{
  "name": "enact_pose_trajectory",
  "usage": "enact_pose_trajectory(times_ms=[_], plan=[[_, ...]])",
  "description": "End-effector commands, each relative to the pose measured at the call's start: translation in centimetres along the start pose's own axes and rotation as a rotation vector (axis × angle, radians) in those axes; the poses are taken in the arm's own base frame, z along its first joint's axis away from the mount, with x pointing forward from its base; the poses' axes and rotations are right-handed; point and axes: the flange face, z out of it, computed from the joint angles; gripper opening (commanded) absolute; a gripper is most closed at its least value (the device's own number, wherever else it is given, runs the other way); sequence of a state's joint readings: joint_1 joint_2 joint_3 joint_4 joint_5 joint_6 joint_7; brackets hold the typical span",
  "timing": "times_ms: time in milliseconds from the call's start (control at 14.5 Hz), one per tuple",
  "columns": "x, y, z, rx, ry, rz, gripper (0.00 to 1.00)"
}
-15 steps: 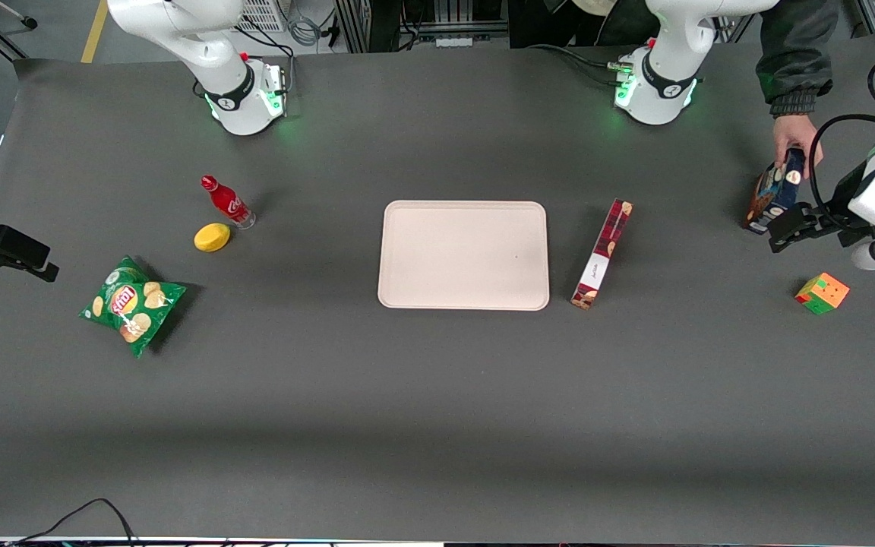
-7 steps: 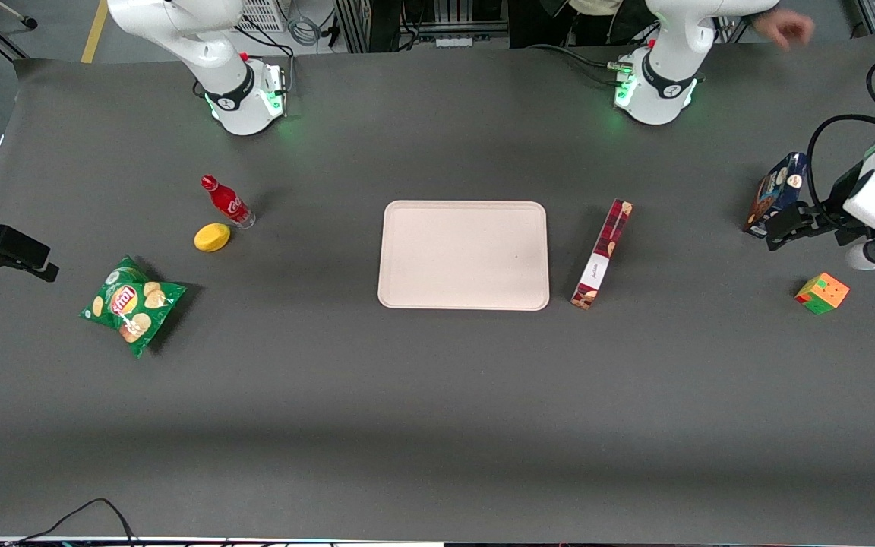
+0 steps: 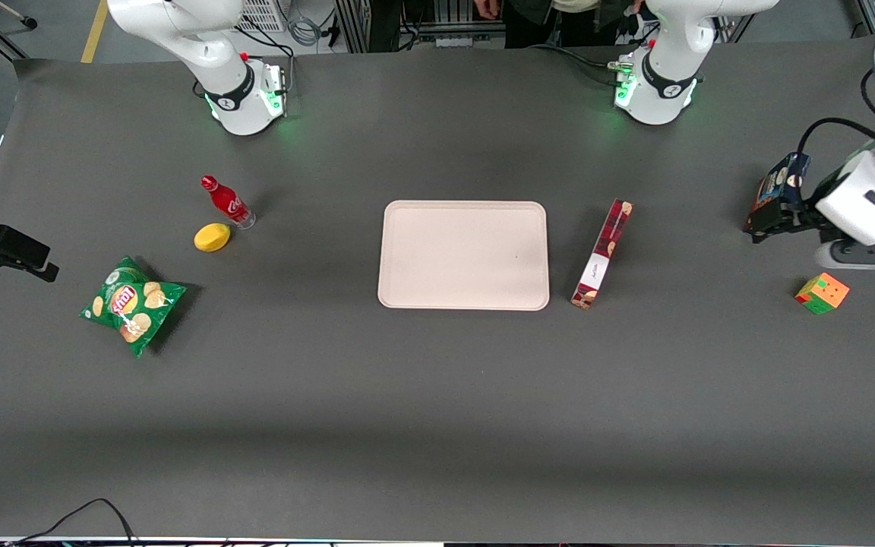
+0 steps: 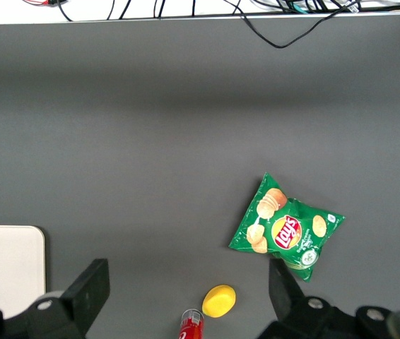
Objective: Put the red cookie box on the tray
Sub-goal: 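Move the open left gripper over the upright red tartan cookie box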
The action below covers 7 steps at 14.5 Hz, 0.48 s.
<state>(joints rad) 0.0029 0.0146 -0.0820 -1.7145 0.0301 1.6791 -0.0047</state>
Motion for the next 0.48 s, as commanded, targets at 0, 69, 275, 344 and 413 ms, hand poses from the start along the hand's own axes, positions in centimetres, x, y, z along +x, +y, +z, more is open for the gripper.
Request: enact_pose_trajectory(times_ms=[0, 69, 275, 344, 413], plan=[[-1.1, 5.1, 1.9, -0.003, -0.063, 0.106, 1.0], [-1.5, 6.8, 2.5, 0.002, -0.071, 0.131, 1.0], [-2.7, 10.4, 4.2, 0.015, -0.071, 0.188, 1.0], [-3.6, 11.1, 5.1, 0.023, -0.047, 0.201, 1.0], [-4.6, 11.3, 6.3, 0.03, -0.014, 0.206, 1.0]])
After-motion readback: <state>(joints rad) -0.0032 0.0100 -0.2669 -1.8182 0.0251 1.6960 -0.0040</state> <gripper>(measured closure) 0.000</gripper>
